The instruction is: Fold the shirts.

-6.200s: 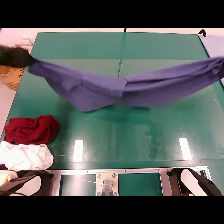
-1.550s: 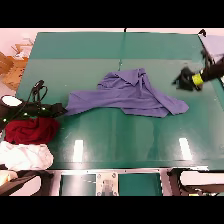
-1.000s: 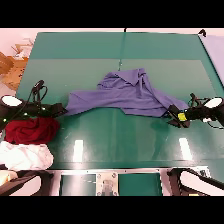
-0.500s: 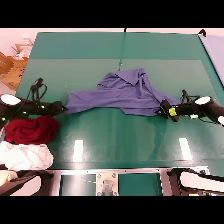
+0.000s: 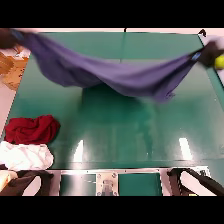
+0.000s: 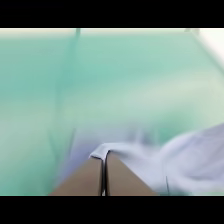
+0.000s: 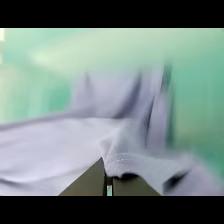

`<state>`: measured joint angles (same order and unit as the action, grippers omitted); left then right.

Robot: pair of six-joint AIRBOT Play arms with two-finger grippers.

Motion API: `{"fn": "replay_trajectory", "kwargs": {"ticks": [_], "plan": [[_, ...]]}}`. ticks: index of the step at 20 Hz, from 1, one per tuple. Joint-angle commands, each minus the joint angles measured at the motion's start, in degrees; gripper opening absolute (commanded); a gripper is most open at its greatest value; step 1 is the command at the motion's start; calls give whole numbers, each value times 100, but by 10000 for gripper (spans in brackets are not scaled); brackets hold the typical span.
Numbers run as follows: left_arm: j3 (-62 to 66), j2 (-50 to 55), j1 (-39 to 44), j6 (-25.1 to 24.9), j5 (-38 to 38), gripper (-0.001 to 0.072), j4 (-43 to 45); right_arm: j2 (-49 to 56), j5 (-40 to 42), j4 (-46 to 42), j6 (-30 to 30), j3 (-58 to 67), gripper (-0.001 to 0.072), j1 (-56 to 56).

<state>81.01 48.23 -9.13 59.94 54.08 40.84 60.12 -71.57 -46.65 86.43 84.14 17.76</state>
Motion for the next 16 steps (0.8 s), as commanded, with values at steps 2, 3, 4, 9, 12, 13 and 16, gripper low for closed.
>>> {"fn": "replay_trajectory", "kwargs": {"ticks": [2, 3, 4, 9, 12, 13, 16], "plan": [[2275, -363, 0, 0, -363, 20, 17, -846, -181, 13, 271, 1858, 13, 308], [2564, -363, 2, 0, -474, 20, 20, -986, -179, 7, 271, 2028, 13, 374], [2769, -363, 0, 0, -610, 20, 35, -1115, -177, -31, 271, 2092, 13, 431], [2870, 2, 2, 2, -835, 20, 61, -1298, -376, -393, 317, 1849, 13, 433], [2870, 846, 2, 0, -466, 21, -129, -1296, -323, -393, 313, 769, 13, 428], [2868, 1198, 2, -2, -363, 21, -310, -1292, -188, -393, 308, 258, 13, 428], [2870, 2452, 249, -131, -407, 21, -872, -1108, 660, -389, 120, -1451, 13, 424]]}}
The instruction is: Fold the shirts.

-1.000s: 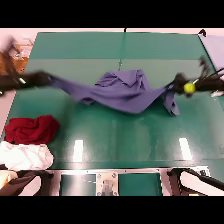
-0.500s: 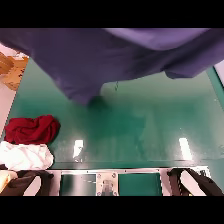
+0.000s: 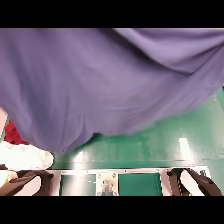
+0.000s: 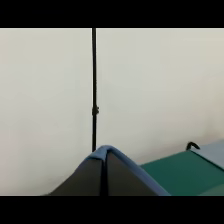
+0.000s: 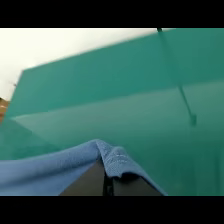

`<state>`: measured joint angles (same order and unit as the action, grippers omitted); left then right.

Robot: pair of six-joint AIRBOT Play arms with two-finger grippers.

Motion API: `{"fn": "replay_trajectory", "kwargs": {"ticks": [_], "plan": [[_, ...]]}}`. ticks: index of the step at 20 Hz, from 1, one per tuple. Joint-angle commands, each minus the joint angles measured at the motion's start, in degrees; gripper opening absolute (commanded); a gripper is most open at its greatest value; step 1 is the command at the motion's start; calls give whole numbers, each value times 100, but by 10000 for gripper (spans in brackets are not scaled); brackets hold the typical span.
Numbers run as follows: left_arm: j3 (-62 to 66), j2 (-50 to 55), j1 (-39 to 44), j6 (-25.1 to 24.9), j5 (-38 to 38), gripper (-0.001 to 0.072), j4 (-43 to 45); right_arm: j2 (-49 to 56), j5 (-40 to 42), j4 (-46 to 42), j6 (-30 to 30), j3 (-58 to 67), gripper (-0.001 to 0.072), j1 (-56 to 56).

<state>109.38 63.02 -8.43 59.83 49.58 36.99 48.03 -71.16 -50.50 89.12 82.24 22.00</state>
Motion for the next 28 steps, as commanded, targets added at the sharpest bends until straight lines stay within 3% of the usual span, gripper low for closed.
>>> {"fn": "replay_trajectory", "kwargs": {"ticks": [1, 3, 9, 12, 13, 14, 15, 16, 17, 19, 20, 21, 23, 26, 28], "plan": [[33, 1353, 428, -278, -87, 21, -483, 293, 938, 24, -245, -1755, 13, 0], [33, 2122, 1082, -684, -496, 21, -413, 876, 1499, 37, -437, -2374, 14, 0], [33, 3945, 2253, -916, -2210, 22, -79, 3303, 2446, 192, -820, -2234, 13, 0], [33, 4402, 2430, -977, -2339, 25, -81, 4133, 2507, 251, -885, -1803, 15, 0], [33, 4435, 2426, -975, -2184, 203, -79, 4240, 2503, 247, -885, -1674, 73, 9], [59, 4428, 2398, -942, -2022, 575, -76, 4253, 2435, 227, -885, -1552, 232, 66], [184, 4406, 2302, -769, -1637, 692, -74, 4242, 2194, 203, -885, -1375, 339, 166], [308, 4343, 2149, -575, -1115, 691, -70, 4240, 1722, 144, -885, -1113, 377, 304], [459, 4253, 1969, -413, -522, 630, -57, 4223, 1211, 103, -885, -887, 377, 479], [739, 4044, 1519, -232, 710, 418, 28, 4120, 293, -11, -885, -597, 364, 820], [745, 3893, 1266, -116, 1228, 208, 37, 4024, -52, -13, -960, -588, 210, 953], [745, 3759, 1023, 17, 1694, 19, 37, 3941, -372, -50, -1032, -590, 11, 1047], [750, 3600, 592, 527, 2487, 20, 118, 3713, -898, -120, -1034, -695, 14, 1113], [289, 3268, 170, 1226, 3707, 19, 1106, 3014, -925, -125, -1113, -1493, 12, 1154], [-966, 2649, -26, 1325, 3510, 19, 1412, 2367, -782, -146, -1187, -2330, 12, 1270]]}}
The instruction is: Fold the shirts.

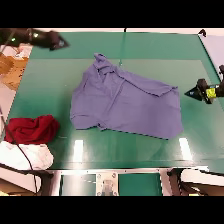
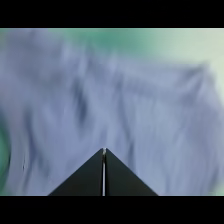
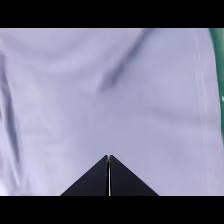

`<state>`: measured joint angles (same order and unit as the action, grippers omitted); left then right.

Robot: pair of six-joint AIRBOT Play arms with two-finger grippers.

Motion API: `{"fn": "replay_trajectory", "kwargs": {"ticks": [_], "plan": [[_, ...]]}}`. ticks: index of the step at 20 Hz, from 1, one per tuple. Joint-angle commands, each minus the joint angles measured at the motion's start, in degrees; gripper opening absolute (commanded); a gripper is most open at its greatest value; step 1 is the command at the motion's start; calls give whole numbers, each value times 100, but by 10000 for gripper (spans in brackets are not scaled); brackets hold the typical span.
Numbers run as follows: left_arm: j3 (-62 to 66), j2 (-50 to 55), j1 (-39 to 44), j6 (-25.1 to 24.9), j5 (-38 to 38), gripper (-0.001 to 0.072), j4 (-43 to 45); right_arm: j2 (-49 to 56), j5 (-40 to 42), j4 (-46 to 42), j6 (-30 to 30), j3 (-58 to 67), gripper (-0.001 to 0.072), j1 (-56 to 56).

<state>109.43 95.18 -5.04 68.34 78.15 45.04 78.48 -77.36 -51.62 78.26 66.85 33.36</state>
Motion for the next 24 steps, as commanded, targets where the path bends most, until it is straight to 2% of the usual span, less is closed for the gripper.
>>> {"fn": "replay_trajectory", "kwargs": {"ticks": [1, 5, 6, 7, 8, 9, 12, 14, 16, 19, 22, 24], "plan": [[-1803, -962, -472, 461, 376, 19, 638, -1034, -83, -50, -129, -1250, 12, 225], [-4498, -1930, -767, 258, -487, 23, 1165, -2037, 87, -50, -142, -2509, 12, 627], [-4874, -1939, -769, 249, -599, 131, 1174, -2114, 85, -50, -140, -2647, 14, 673], [-5204, -1912, -763, 251, -754, 469, 1165, -2116, 83, -50, -138, -2728, 15, 691], [-5442, -1875, -752, 247, -927, 583, 1152, -2114, 83, -50, -136, -2809, 61, 693], [-5641, -1836, -752, 186, -1069, 582, 1141, -2109, 85, -48, -136, -2868, 145, 693], [-5842, -1502, -750, 42, -1113, 582, 1003, -2109, 94, -50, -138, -2896, 161, 693], [-5842, -1193, -750, -308, -1110, 582, 426, -2109, 170, -50, -138, -2896, 180, 691], [-5842, -901, -750, -638, -1108, 582, -63, -2109, 326, -48, -136, -2896, 298, 691], [-5873, -621, -750, -743, -1104, 581, -317, -2109, 437, -48, -72, -2896, 304, 695], [-5877, -417, -632, -1108, -1086, 580, -767, -2109, 623, -46, -72, -2896, 306, 695], [-5877, -256, -350, -1187, -1276, 439, -813, -2109, 643, -44, -68, -2896, 403, 695]]}}
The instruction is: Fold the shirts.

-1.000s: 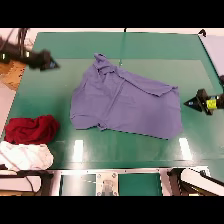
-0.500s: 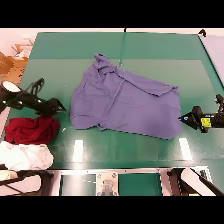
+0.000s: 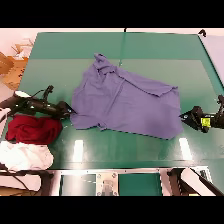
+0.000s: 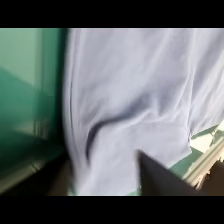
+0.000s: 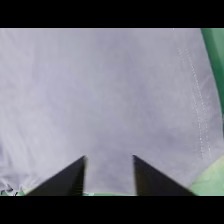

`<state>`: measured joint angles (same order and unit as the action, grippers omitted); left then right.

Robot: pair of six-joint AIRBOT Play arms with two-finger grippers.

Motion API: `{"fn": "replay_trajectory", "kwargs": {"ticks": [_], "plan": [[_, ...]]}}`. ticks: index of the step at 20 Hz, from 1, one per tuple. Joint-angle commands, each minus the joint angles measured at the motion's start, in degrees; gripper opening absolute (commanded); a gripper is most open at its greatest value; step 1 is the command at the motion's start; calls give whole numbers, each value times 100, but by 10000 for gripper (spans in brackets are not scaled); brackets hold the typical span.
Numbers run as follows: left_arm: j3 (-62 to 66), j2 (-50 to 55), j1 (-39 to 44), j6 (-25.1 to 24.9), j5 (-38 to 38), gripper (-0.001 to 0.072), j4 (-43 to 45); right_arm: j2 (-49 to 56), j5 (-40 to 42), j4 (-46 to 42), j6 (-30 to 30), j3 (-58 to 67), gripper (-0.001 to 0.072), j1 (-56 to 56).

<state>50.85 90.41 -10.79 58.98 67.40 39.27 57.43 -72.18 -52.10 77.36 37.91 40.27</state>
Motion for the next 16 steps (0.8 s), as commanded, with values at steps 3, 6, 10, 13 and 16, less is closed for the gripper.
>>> {"fn": "replay_trajectory", "kwargs": {"ticks": [3, 6, 10, 13, 16], "plan": [[59, 282, 323, -258, -444, 68, -111, -4, 116, -2, 59, 0, 407, 101], [350, 275, 138, -249, -105, 21, 103, -4, 57, -55, 127, 0, 407, 697], [590, 275, 103, -249, -35, 22, 125, 15, 81, -667, 278, -280, 459, 1314], [592, 275, 103, -251, -39, 21, 107, 299, 175, -645, 275, -614, 502, 1246], [592, 275, 103, -249, 2, 22, 103, 645, 195, -645, 267, -1029, 502, 901]]}}
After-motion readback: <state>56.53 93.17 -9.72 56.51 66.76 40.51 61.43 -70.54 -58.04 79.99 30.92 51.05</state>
